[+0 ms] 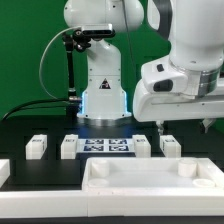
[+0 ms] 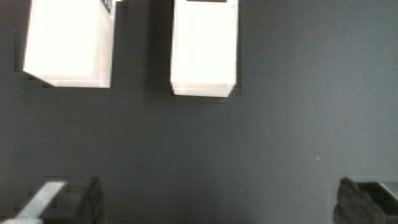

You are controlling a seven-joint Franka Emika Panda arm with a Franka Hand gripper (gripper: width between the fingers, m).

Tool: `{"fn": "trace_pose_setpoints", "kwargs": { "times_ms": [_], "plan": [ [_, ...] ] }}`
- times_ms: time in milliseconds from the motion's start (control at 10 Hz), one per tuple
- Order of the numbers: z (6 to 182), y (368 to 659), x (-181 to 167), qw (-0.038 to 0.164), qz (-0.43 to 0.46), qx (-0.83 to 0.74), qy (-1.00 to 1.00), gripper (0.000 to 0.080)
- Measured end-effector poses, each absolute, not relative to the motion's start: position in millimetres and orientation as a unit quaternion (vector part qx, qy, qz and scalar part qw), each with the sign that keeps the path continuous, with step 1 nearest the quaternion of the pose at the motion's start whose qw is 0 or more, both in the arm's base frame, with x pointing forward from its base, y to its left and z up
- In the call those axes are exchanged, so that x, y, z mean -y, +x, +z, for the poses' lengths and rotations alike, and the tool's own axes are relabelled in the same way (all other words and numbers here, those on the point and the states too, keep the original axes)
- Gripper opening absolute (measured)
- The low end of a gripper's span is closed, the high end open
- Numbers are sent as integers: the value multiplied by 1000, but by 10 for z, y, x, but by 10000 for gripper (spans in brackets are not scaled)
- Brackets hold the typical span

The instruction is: Assemble desk

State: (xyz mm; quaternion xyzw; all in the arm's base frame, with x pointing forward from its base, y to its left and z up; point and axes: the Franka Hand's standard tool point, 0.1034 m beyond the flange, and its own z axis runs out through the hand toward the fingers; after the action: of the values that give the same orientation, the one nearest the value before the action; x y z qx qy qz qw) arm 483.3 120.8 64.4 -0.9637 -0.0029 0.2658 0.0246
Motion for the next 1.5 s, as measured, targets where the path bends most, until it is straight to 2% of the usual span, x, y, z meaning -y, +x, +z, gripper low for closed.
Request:
{"fn": "trace_pose_setpoints", "kwargs": {
  "times_ms": [300,500,600,900,1200,1500],
  "plan": [
    [592,4778,-1202,20,371,8,-928,648],
    [460,4601,-1209,10,463,9,-886,648],
    [404,4665,-1232,14,463,14,-886,648],
    [397,4641,-1235,12,463,12,-886,648],
    [194,4308,-1274,1,486,14,-874,648],
    [160,4249,-1291,-1,491,16,-871,648]
  ]
}}
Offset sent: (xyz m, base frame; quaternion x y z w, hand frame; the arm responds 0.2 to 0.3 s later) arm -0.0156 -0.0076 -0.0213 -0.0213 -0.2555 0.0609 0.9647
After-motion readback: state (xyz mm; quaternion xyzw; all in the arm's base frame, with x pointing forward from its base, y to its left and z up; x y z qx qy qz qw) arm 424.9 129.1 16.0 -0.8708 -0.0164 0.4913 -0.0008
